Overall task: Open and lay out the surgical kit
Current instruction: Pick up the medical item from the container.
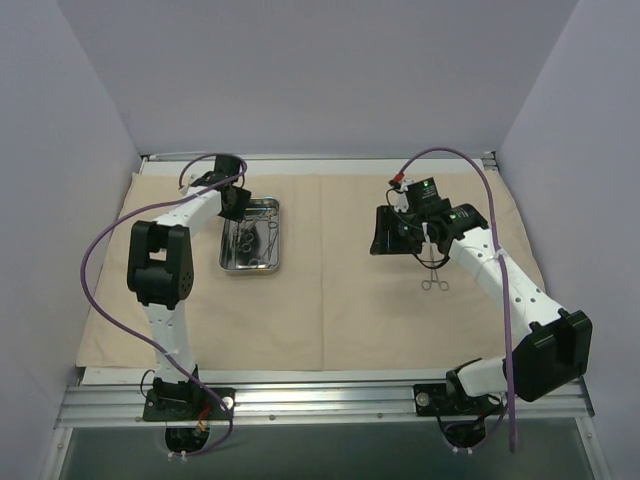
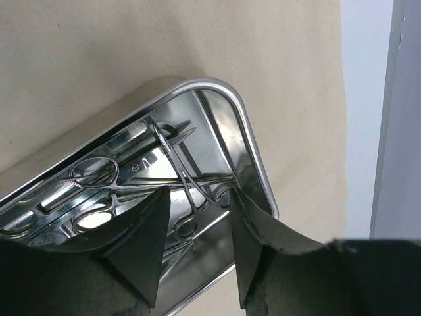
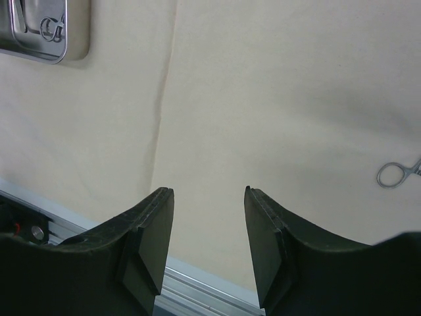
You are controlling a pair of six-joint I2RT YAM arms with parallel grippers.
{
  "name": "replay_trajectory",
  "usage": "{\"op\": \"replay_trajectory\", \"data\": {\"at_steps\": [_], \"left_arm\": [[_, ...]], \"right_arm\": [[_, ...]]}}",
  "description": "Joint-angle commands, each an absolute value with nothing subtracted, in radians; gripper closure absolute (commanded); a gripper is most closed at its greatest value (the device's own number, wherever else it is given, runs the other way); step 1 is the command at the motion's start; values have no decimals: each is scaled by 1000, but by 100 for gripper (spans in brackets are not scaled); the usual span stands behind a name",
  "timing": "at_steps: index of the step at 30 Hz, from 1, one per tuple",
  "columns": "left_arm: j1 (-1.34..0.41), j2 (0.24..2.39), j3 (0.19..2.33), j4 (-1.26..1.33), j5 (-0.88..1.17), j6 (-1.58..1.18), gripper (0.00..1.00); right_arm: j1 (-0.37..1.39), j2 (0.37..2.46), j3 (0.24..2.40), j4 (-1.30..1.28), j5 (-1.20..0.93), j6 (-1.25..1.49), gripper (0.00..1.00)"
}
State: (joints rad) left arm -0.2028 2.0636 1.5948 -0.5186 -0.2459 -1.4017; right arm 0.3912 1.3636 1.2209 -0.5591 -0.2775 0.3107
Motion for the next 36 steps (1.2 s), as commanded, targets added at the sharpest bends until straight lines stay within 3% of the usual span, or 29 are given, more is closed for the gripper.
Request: {"op": "replay_trajectory", "data": {"at_steps": [1, 23, 36], "left_arm": [[-198, 2082, 1595, -499, -247, -1410, 50], [-196, 2177, 1641, -483, -230, -1417, 51], [-190, 2215, 1667, -488, -212, -1402, 68]], "right_arm": [[379, 1367, 1230, -551, -276, 313, 53], [361, 1405, 1246, -541, -276, 308, 53], [359, 1416, 1273, -551, -253, 295, 53]]}}
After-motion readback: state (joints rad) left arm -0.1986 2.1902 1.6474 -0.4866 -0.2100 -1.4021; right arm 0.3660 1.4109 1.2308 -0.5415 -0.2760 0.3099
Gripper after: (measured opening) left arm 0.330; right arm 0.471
